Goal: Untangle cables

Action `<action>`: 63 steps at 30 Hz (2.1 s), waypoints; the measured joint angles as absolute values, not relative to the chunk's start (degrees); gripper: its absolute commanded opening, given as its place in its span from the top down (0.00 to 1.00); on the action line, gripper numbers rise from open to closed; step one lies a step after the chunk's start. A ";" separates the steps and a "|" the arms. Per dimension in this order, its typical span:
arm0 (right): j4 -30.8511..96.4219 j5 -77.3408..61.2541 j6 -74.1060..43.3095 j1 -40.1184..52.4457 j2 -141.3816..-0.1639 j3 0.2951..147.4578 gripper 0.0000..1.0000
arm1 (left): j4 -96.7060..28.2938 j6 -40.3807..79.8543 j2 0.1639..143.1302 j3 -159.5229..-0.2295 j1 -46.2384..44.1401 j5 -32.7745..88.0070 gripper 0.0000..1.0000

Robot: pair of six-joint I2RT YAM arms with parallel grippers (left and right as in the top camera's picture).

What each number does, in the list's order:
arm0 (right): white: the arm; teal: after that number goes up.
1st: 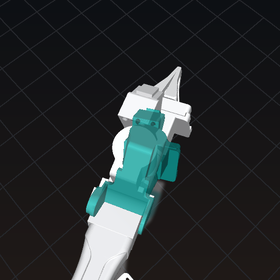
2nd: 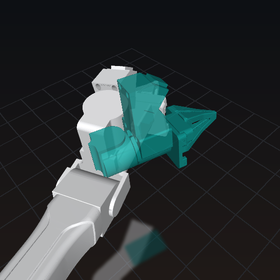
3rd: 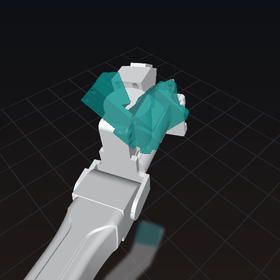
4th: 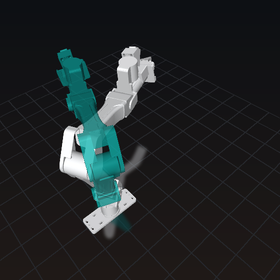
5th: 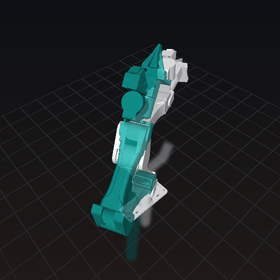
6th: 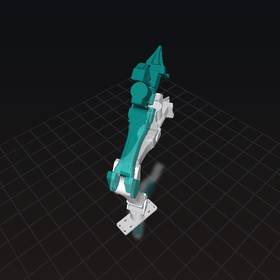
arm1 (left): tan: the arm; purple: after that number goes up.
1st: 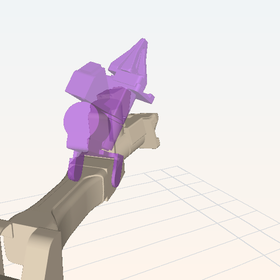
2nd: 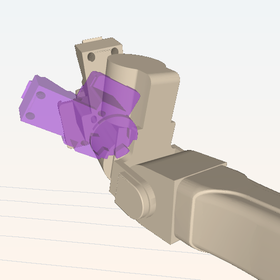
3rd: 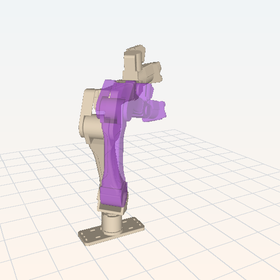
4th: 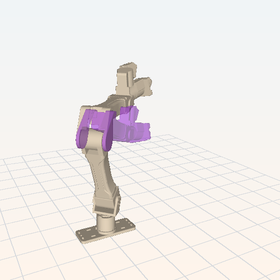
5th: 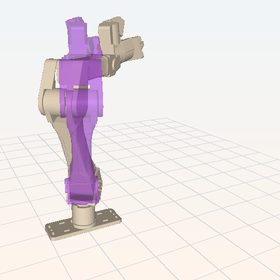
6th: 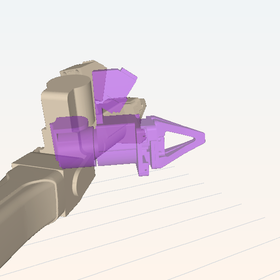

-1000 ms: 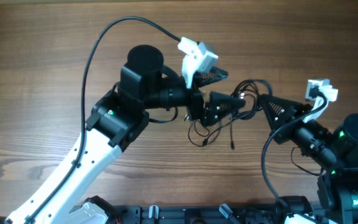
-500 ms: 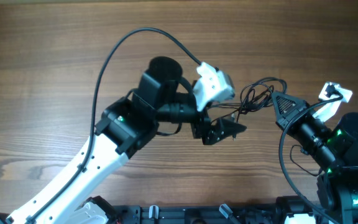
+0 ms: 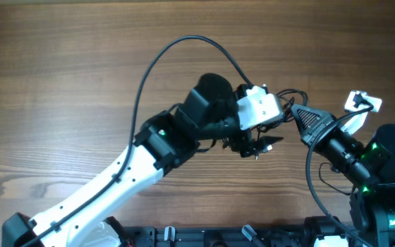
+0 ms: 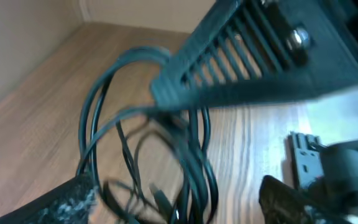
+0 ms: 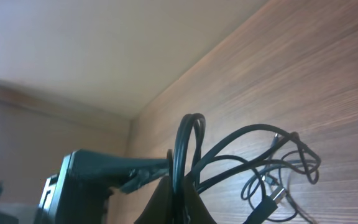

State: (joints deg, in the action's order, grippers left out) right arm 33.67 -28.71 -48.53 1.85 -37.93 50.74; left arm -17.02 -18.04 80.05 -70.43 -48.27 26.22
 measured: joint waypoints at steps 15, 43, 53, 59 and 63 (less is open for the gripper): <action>33.85 -30.00 -47.88 1.85 -38.06 50.74 0.96 | -14.98 -18.83 80.42 -70.43 -50.26 20.36 0.69; 36.69 -29.30 -41.93 1.85 -43.20 50.74 0.96 | -14.87 -8.82 76.03 -70.43 -45.39 19.59 0.96; 36.91 -29.36 -41.56 1.85 -43.20 50.76 0.96 | -17.02 -4.58 75.16 -70.43 -39.24 17.98 0.96; 37.34 -29.78 -39.27 1.85 -43.46 50.74 0.96 | -19.49 -3.75 75.13 -70.43 -36.73 12.12 0.96; 37.34 -31.16 -36.49 1.85 -43.57 50.74 0.96 | -19.53 -3.27 75.13 -70.43 -35.20 8.97 0.96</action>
State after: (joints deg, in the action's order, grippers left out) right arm 37.34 -31.16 -36.49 1.85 -43.57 50.74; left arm -19.53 -3.27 75.13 -70.43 -35.20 8.97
